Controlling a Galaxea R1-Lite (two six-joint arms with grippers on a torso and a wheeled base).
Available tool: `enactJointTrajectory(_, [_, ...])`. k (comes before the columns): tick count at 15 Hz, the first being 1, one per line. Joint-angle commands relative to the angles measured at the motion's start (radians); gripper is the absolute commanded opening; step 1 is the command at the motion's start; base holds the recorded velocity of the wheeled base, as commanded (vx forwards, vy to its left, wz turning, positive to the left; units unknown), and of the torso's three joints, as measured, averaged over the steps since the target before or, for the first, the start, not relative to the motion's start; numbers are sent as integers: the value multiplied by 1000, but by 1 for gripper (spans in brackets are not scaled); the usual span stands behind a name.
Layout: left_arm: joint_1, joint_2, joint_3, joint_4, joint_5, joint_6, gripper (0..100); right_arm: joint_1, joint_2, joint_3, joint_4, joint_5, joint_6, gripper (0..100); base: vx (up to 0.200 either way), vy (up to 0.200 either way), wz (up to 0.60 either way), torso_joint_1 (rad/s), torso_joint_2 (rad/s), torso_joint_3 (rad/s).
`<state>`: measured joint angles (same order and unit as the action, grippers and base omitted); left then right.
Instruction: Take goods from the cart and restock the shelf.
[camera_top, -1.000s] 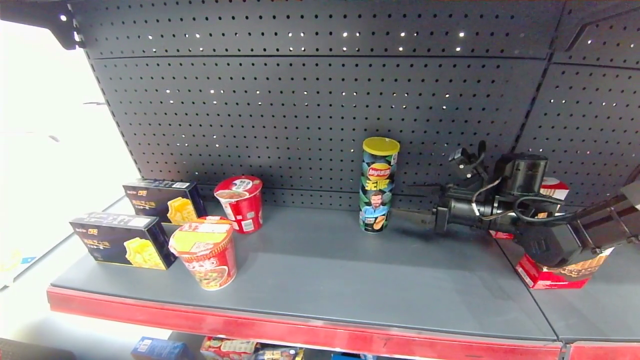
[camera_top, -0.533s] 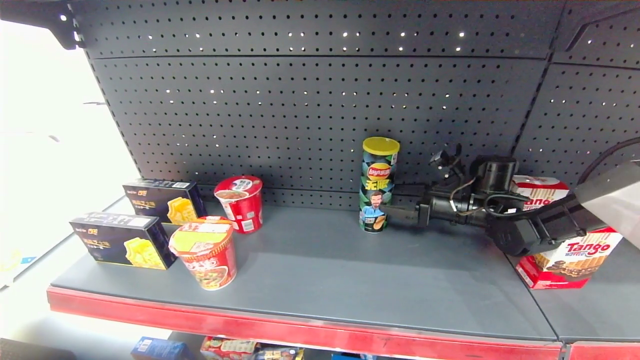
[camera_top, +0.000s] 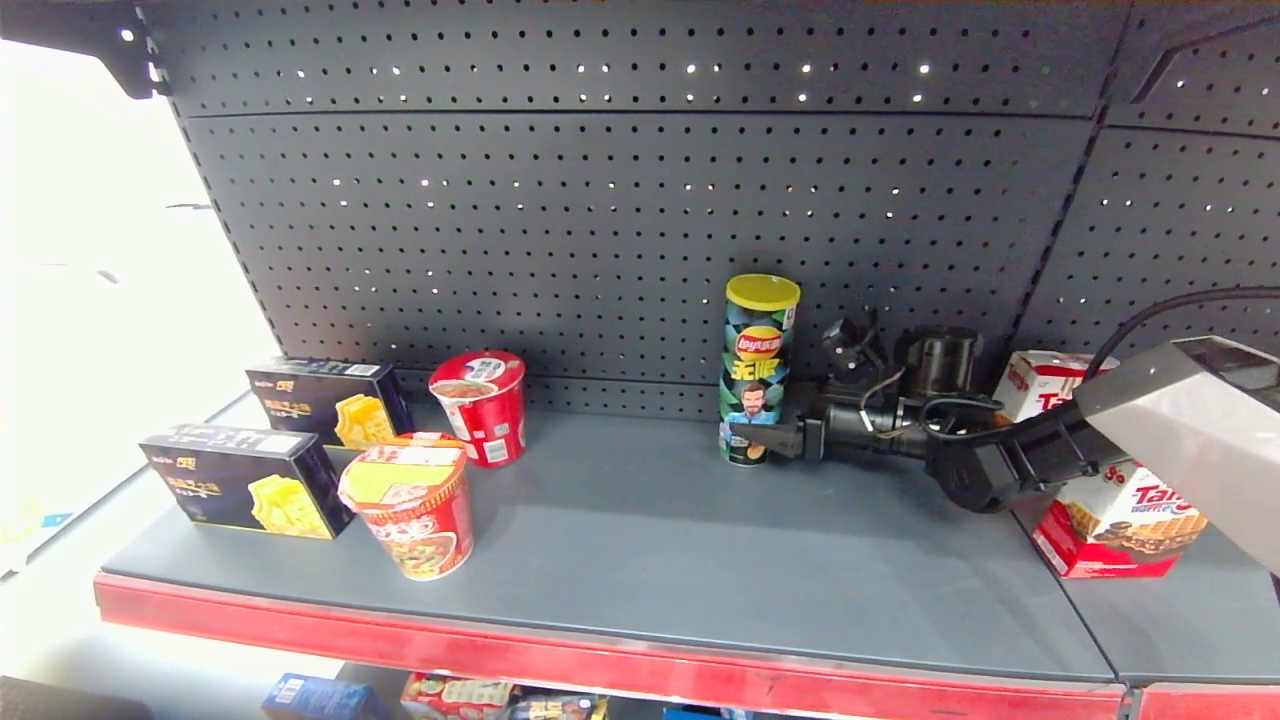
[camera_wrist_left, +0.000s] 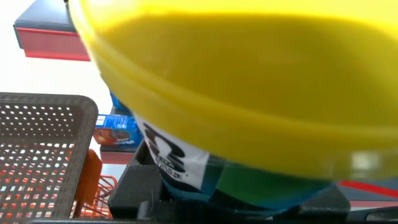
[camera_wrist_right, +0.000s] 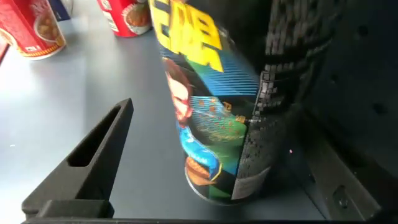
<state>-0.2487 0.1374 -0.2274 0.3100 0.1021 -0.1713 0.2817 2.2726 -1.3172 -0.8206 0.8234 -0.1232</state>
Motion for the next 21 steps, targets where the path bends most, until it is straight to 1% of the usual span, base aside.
enactJointTrajectory(1, [0, -36, -21, 9, 1, -1, 0, 7, 35, -23, 8, 0, 0, 100, 0, 0, 0, 0, 0, 0])
enactJointTrajectory(8, [0, -36, -21, 11, 2, -1, 0, 31, 79, -74, 11, -6, 11, 100, 0, 0, 0, 0, 0, 0])
enactJointTrajectory(12, [-3, -33, -39, 11, 2, 1, 0, 30, 78, -109, 40, -6, 11, 100, 0, 0, 0, 0, 0, 0])
enactJointTrajectory(15, [-3, -33, -41, 11, 2, 1, 0, 31, 88, -129, 34, -6, 11, 100, 0, 0, 0, 0, 0, 0])
enactJointTrajectory(16, [-3, -32, -44, 11, 2, 1, 0, 31, 90, -132, 37, -6, 11, 0, 0, 0, 0, 0, 0, 0])
enactJointTrajectory(21, [-3, -30, -59, 11, 1, 3, 0, 27, 48, -111, 37, -12, 11, 0, 0, 0, 0, 0, 0, 0])
